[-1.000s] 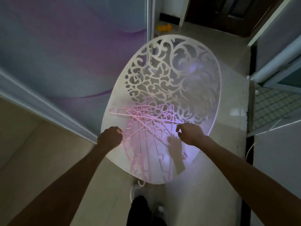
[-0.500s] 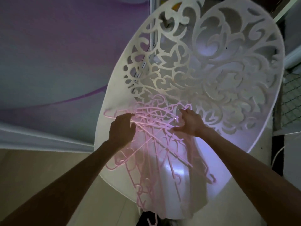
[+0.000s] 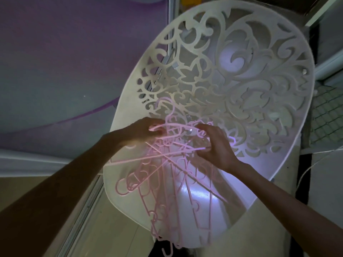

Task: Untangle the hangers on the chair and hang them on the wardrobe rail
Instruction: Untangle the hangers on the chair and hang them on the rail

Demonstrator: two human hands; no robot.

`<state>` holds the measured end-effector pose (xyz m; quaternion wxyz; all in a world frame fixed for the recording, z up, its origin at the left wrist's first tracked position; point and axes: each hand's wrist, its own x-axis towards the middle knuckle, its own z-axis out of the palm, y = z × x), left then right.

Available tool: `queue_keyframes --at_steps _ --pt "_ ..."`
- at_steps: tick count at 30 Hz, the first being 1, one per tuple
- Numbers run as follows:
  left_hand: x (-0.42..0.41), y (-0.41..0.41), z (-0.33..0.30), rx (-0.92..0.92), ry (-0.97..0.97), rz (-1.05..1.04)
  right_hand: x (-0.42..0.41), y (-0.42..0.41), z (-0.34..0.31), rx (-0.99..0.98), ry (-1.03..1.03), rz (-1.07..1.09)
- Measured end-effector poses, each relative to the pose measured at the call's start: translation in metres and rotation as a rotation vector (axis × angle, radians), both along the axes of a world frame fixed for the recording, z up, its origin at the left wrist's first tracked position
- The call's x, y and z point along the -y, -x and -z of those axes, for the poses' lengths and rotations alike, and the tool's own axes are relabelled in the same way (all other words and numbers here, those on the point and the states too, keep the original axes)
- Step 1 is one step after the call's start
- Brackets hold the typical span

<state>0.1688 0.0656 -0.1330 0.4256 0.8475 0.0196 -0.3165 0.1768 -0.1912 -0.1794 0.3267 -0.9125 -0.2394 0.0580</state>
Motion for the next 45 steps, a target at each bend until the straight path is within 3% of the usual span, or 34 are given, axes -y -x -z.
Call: queue_keyframes --at_steps 2,4,7,9,11,18,21,28,35,40,45 --pt "-0.003 0.016 -0.007 -0.012 0.086 -0.09 -0.001 0.0 -0.005 0.139 0.137 0.024" --pt "-0.011 0.033 -0.011 -0.02 0.109 -0.236 0.002 0.006 -0.009 0.123 0.197 0.202" --pt "-0.03 0.056 -0.012 0.043 0.107 -0.391 0.008 0.03 -0.009 -0.238 0.273 0.405" --pt "-0.041 0.067 -0.011 0.084 0.105 -0.456 0.01 0.047 0.002 -0.531 0.481 0.29" --pt "-0.051 0.076 -0.006 0.103 0.089 -0.497 0.007 0.056 0.012 -0.685 0.564 0.189" --pt "-0.063 0.089 -0.001 0.261 0.054 -0.682 0.006 0.041 -0.001 -0.588 0.447 0.212" --pt "-0.064 0.089 -0.006 0.299 0.068 -0.731 0.018 0.019 -0.027 -0.629 0.509 0.067" --pt "-0.056 0.084 -0.021 0.197 0.143 -0.834 0.034 -0.012 -0.081 -0.664 0.702 -0.126" --pt "-0.048 0.087 -0.056 0.115 0.218 -0.842 0.052 -0.014 -0.119 -0.505 0.833 -0.237" --pt "-0.04 0.084 -0.053 0.082 0.183 -0.815 0.045 -0.016 -0.113 -0.515 0.912 -0.094" --pt "-0.018 0.073 -0.024 0.078 0.089 -0.792 0.025 -0.015 -0.1 -0.621 0.75 -0.062"
